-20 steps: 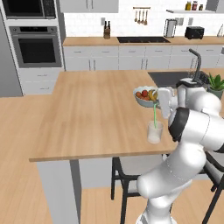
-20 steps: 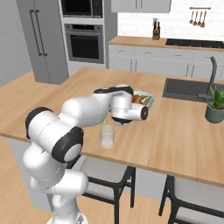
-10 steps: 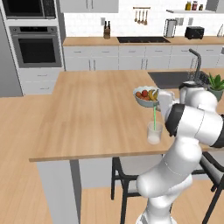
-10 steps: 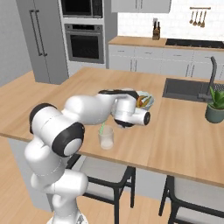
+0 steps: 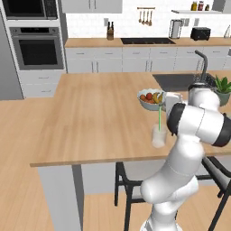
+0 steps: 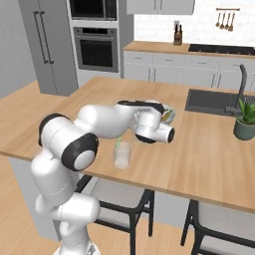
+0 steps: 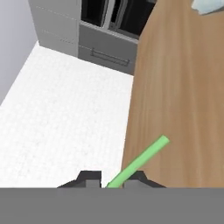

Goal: Take a straw from the drawer in front and place it inside the glass cup on the dining counter.

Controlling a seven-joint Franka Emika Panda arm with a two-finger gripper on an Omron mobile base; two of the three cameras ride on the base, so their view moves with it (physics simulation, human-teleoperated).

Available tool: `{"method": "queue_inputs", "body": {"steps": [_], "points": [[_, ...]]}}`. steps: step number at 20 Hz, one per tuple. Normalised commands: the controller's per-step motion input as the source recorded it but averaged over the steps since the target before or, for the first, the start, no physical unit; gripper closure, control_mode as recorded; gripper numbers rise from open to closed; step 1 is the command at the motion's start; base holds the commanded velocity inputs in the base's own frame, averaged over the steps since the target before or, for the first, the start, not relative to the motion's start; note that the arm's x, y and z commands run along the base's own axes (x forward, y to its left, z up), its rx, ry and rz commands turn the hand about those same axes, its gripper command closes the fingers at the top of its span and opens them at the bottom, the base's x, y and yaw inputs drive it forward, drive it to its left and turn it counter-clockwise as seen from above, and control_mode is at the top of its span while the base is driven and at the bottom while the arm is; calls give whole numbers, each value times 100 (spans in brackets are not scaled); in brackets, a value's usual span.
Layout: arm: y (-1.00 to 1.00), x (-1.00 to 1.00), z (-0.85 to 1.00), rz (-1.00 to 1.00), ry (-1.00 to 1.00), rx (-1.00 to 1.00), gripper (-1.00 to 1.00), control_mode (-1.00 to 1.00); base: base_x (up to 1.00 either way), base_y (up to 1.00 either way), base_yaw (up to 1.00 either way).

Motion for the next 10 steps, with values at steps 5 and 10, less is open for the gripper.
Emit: {"method": "queue_inputs", "body": {"steps": [5,10], "points": [[-13,1,4,9,-19,2,100,-100,0,0,0],[-7,-29,0,15,-26,0,100,-100,0,0,0]]}}
